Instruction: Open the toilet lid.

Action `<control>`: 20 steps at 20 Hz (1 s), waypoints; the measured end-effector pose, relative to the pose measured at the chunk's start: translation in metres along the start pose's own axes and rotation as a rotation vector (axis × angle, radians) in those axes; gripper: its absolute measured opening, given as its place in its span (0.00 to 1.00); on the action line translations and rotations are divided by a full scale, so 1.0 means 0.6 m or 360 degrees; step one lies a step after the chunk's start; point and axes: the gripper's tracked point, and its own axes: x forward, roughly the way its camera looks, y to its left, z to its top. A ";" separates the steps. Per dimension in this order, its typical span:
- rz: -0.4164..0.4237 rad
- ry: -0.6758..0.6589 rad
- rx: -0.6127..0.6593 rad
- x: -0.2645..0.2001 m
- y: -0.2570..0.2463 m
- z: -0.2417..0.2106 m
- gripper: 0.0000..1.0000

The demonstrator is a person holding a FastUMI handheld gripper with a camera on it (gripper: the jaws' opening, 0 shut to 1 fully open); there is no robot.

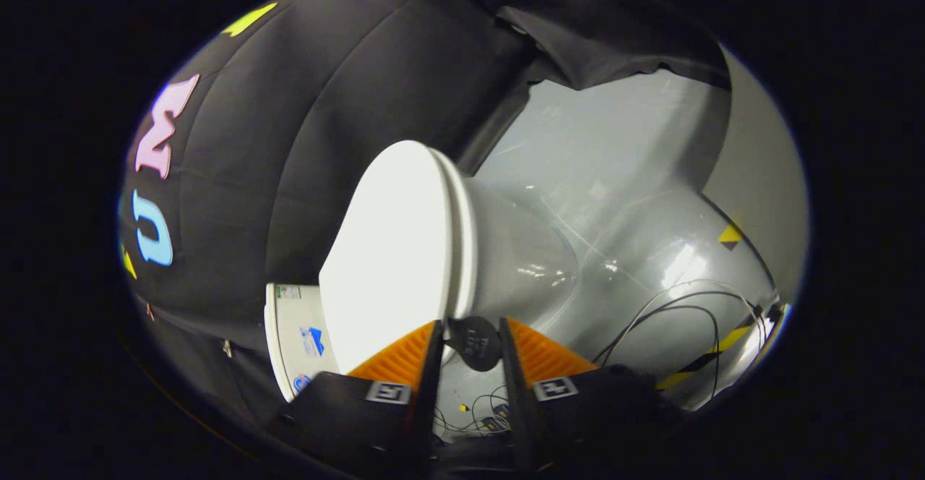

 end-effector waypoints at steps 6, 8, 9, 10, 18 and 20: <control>0.0111 0.0153 0.0100 0.012 -0.002 -0.029 0.29; 0.0182 0.0094 0.0183 0.035 0.003 -0.010 0.28; 0.0210 0.0110 0.0228 0.021 0.002 -0.012 0.18; 0.0234 0.0121 0.0242 0.013 0.003 -0.007 0.09; 0.0313 0.0013 0.0031 -0.053 0.079 -0.014 0.05; 0.0394 -0.0017 -0.0024 -0.081 0.113 -0.014 0.05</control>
